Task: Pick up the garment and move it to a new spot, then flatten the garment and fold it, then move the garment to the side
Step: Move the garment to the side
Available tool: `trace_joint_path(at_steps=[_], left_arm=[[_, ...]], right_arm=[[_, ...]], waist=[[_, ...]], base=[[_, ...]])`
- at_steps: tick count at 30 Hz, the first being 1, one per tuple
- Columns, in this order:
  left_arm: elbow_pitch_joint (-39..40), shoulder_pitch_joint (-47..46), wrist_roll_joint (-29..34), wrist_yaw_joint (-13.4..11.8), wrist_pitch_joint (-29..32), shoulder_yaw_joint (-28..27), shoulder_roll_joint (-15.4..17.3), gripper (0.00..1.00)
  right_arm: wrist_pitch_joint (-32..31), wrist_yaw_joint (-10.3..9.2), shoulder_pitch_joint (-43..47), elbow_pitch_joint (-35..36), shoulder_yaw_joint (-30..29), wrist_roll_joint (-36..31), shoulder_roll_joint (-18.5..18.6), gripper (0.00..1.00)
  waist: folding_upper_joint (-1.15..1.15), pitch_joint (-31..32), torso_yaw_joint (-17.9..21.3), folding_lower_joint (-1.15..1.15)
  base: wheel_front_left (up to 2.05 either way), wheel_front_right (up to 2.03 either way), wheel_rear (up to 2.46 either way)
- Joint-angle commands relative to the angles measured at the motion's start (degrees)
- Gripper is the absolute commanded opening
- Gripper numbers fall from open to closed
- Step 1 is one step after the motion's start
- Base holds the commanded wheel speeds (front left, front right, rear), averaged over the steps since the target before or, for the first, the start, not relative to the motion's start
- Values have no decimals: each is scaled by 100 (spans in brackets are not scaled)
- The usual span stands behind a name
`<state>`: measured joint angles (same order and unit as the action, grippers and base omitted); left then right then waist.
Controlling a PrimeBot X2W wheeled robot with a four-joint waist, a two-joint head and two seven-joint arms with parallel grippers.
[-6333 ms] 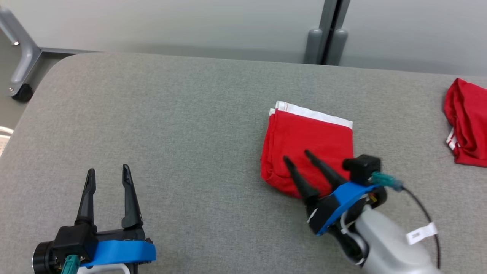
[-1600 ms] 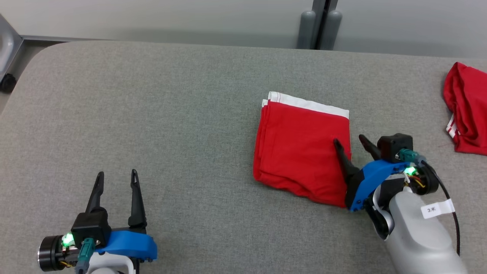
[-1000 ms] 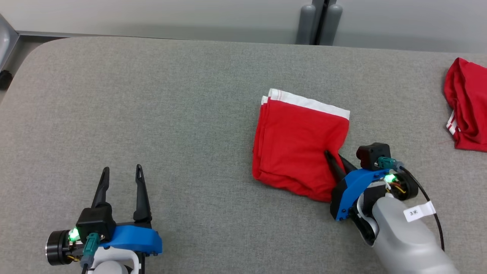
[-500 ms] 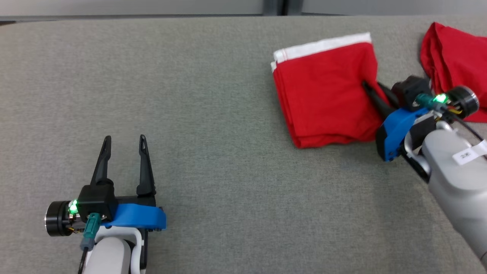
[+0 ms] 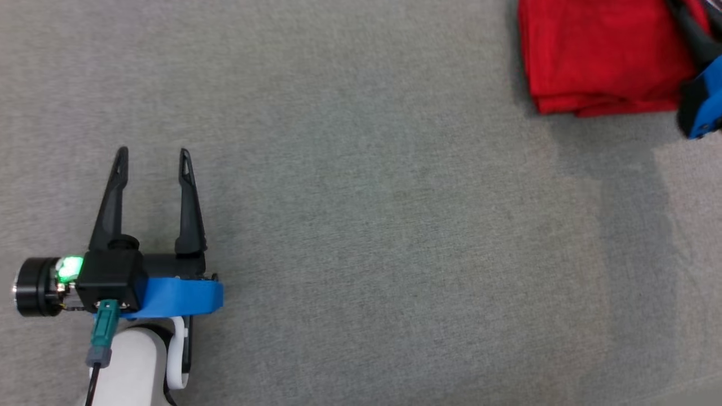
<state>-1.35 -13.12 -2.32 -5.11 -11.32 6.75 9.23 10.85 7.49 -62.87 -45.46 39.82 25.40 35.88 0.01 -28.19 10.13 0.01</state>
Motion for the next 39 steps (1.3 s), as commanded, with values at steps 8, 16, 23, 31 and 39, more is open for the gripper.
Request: trace_joint_path(at_steps=[8,16,23,31,39], left_arm=[[896,-224,226,-37,449,34,289,100],[1313,-297,291,-27,663,44,433,100],[1384,-358,289,-87,656,76,414,100],[1084,-160,127,-165,463,22,353,100],[538,242,-166,-271,136,-123,237,100]], right_arm=[[5,0,-499,-389,48,381,607,0],[32,0,-1038,-1201,325,252,489,0],[103,1,-1472,-2177,443,-165,233,100],[368,1,-1615,-2621,56,-125,65,100],[437,1,-972,-1595,-808,108,-215,100]], waist=[[-1,-543,322,-1],[-1,-820,328,-1],[-1,-940,187,-1],[-1,-674,81,-1],[-1,80,-55,-1]], base=[[0,0,0],[0,0,0],[0,0,0],[0,0,0],[0,0,0]])
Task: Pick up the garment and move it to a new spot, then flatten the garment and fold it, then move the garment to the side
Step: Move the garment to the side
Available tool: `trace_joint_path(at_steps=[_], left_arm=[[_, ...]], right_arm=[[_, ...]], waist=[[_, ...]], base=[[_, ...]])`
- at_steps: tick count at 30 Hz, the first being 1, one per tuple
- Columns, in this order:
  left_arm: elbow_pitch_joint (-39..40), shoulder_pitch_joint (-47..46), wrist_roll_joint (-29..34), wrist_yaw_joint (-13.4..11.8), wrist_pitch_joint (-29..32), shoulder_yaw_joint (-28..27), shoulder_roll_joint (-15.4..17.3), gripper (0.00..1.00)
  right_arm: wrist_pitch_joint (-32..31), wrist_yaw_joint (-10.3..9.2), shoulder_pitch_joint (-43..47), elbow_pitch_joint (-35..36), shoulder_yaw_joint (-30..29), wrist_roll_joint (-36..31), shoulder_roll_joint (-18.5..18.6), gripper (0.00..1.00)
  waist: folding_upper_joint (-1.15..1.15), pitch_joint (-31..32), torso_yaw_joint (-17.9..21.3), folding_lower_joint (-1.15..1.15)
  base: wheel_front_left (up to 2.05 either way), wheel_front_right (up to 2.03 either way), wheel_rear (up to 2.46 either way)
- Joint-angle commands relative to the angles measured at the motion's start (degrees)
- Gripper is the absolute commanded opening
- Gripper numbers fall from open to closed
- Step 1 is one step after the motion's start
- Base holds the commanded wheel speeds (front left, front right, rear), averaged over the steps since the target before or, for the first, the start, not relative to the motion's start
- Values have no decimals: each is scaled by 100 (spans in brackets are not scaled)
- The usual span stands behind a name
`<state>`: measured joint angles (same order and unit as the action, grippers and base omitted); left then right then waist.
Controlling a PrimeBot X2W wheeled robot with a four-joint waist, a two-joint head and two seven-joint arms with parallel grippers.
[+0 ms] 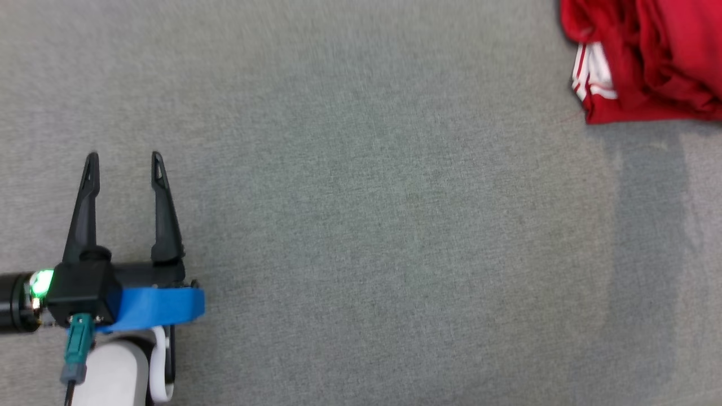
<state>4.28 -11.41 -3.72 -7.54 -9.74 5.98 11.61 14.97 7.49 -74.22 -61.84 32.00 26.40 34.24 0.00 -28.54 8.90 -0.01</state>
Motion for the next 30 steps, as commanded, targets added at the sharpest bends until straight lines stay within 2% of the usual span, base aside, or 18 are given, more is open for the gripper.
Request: trace_joint_path(at_steps=[1,7,13,22,30], left_arm=[[-79,138,-69,-46,-67,-79,-10,100],[-408,562,-288,-87,-206,-168,-69,100],[-669,877,-418,-34,-274,-117,-133,100],[-1044,1175,-552,22,-331,-68,-141,100],[-1229,1354,-635,17,-349,-79,-121,100]], right_arm=[[27,1,300,304,-161,-44,-108,100],[27,1,1532,1703,-1011,-442,-696,100],[29,1,2863,2618,-1547,-824,-1324,100],[28,1,4608,3241,-2094,-959,-1813,100],[28,2,5645,3656,-2479,-1225,-2174,100]], waist=[[0,213,53,1],[0,826,-93,1],[0,1374,-326,1],[0,1969,-689,1],[0,2189,-768,1]], base=[[0,0,0],[0,0,0],[0,0,0],[0,0,0],[0,0,0]])
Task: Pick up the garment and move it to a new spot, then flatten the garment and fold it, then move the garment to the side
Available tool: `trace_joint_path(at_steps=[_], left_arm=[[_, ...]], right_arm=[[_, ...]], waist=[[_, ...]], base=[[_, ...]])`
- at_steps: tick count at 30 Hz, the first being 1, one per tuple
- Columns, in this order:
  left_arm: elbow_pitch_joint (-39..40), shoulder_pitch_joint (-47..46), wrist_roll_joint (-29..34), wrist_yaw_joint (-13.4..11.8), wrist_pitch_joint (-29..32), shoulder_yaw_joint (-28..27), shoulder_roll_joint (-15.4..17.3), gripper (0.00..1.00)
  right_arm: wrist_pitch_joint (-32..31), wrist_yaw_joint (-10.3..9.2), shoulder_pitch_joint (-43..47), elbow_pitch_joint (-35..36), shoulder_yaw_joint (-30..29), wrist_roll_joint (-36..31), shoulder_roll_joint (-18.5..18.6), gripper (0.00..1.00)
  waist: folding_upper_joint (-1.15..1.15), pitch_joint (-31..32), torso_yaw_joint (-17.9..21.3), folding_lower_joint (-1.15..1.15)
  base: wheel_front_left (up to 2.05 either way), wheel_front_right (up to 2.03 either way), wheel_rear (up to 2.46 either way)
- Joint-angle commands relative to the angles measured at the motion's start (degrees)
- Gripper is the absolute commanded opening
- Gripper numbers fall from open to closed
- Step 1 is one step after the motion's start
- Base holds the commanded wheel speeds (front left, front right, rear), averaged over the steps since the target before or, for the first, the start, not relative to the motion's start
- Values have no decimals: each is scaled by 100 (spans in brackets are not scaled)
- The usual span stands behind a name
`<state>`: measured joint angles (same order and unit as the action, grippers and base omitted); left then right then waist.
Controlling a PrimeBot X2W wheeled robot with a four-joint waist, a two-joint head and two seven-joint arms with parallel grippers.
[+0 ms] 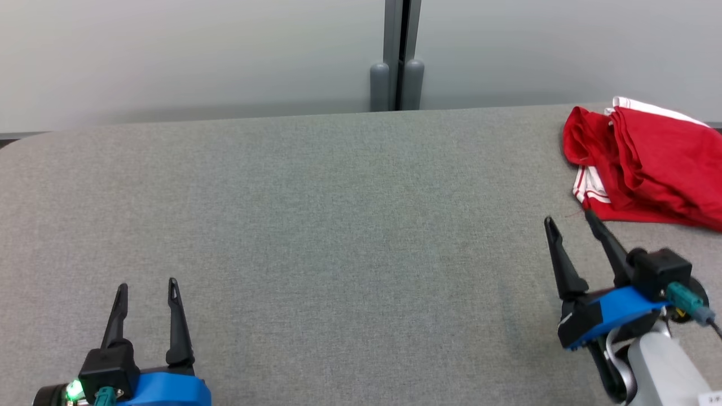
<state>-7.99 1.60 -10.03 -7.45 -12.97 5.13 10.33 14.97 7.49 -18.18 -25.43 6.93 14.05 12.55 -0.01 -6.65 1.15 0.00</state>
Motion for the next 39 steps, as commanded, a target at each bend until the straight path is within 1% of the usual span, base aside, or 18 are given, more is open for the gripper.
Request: trace_joint_path(at_steps=[1,8,19,23,28,39], left_arm=[[-24,64,-15,-3,-28,8,-1,100],[-172,151,-72,15,-22,44,-11,100],[-182,216,-95,2,28,91,100,100],[-135,157,-85,-21,128,118,134,100],[-94,69,-116,-3,179,136,173,100],[-173,15,-217,43,154,167,216,100]], right_arm=[[28,1,148,53,-44,-42,-56,100],[-13,1,883,436,-506,-295,-434,100],[-422,1,1519,1190,-998,-687,-771,100],[-649,1,1636,1394,-1138,-762,-836,100],[-891,1,1717,1557,-1149,-833,-897,100],[-980,1,1748,1642,-1156,-792,-943,100]], waist=[[1,30,3,0],[1,291,-76,0],[1,503,-102,0],[1,554,-113,0],[1,576,-93,0],[1,585,-71,0]], base=[[0,0,0],[0,0,0],[0,0,0],[0,0,0],[0,0,0],[0,0,0]])
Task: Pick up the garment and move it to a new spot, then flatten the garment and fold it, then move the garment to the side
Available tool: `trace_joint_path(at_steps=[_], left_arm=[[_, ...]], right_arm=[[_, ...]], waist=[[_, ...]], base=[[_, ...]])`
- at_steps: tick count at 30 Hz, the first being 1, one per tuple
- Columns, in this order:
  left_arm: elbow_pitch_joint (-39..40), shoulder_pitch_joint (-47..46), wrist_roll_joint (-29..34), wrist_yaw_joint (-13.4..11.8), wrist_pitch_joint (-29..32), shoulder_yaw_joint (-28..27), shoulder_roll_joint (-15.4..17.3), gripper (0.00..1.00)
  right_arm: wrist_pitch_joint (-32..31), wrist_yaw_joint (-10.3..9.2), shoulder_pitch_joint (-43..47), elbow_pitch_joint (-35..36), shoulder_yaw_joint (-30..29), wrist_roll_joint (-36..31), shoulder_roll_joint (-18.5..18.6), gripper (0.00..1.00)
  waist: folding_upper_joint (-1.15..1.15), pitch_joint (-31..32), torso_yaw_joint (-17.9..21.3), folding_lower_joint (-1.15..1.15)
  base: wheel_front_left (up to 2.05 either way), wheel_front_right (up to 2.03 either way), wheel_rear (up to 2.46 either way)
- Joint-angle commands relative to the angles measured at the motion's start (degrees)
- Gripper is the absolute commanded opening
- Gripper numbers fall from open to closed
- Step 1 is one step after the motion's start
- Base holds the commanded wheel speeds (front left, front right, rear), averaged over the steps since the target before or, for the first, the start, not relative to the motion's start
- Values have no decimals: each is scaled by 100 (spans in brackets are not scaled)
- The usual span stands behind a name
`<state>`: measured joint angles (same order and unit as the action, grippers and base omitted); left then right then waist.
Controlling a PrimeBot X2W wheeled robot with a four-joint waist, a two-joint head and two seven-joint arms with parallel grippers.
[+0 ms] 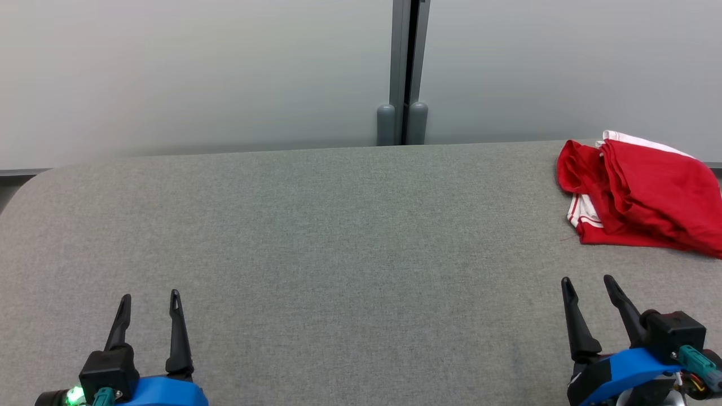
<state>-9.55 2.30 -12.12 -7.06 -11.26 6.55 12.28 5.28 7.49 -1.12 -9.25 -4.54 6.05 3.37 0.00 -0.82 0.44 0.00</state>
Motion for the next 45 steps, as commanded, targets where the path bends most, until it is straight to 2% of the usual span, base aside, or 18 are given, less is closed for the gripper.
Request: trace_joint_path(at_steps=[1,17,18,23,45], left_arm=[[-25,-58,-19,7,-20,27,26,100],[-39,-100,-65,-72,-2,74,76,100],[-39,-17,-50,-49,3,79,44,0],[-241,56,-148,-29,39,118,-62,0],[-293,-219,-2356,389,527,-289,-303,0]], right_arm=[[-13,1,46,28,-3,10,-26,100],[21,1,-20,-21,43,61,-37,100],[10,0,-1,-22,47,18,-21,0],[-26,0,15,-264,26,112,-40,0],[-346,0,-137,-300,-32,2508,-39,0]], waist=[[0,5,0,0],[0,-40,-17,0],[0,-41,-16,0],[0,-44,-15,0],[0,-25,-21,0]], base=[[0,0,0],[0,0,0],[0,0,0],[0,0,0],[0,0,0]])
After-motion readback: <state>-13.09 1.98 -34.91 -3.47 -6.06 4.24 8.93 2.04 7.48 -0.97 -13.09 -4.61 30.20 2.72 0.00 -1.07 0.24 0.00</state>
